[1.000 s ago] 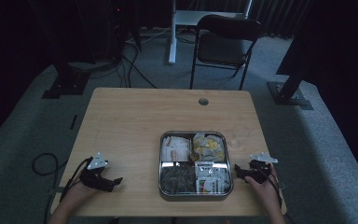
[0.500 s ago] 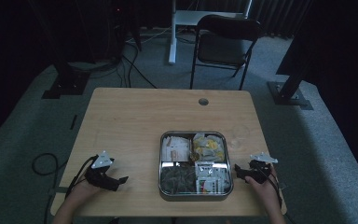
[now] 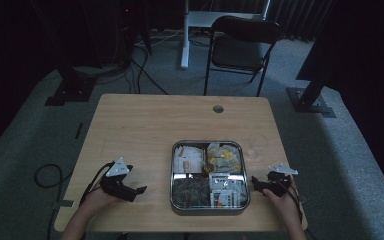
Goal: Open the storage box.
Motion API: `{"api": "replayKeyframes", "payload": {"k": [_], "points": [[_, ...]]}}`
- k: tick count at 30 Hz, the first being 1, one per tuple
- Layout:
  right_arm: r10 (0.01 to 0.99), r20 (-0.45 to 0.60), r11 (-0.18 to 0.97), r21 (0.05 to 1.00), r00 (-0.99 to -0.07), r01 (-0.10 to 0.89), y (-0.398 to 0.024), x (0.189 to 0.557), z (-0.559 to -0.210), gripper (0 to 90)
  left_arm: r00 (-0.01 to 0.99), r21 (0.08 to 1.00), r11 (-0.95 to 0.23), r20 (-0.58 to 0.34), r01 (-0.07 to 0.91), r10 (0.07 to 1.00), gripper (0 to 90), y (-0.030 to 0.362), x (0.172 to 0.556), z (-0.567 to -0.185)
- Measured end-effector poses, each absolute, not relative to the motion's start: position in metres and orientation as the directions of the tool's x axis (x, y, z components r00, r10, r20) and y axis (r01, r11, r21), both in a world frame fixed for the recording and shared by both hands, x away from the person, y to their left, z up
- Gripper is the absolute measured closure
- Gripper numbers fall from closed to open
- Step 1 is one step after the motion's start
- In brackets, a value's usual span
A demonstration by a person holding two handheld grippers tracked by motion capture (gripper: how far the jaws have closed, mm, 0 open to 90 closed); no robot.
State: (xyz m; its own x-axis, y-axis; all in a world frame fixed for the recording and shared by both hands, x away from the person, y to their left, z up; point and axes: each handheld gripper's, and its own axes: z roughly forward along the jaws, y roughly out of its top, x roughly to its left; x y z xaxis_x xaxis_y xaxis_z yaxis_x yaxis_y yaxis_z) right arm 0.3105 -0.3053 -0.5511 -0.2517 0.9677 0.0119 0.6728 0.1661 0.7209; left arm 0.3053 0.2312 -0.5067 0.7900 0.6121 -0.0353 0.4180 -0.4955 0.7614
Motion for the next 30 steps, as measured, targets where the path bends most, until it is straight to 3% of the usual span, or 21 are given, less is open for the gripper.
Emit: {"api": "replayKeyframes", "payload": {"k": [10,30], "points": [[0.968,0.012,0.166,0.721,-0.252,0.673,-0.305,0.31,-0.551,10.3,0.823,0.778,-0.517,0.0,0.356,0.567,1.4,0.209,0.309,-0.489],[0.968,0.012,0.166,0.721,-0.252,0.673,-0.305,0.31,-0.551,10.3,0.878,0.801,-0.52,-0.016,0.298,0.479,1.4,0.168,0.318,-0.471]]}}
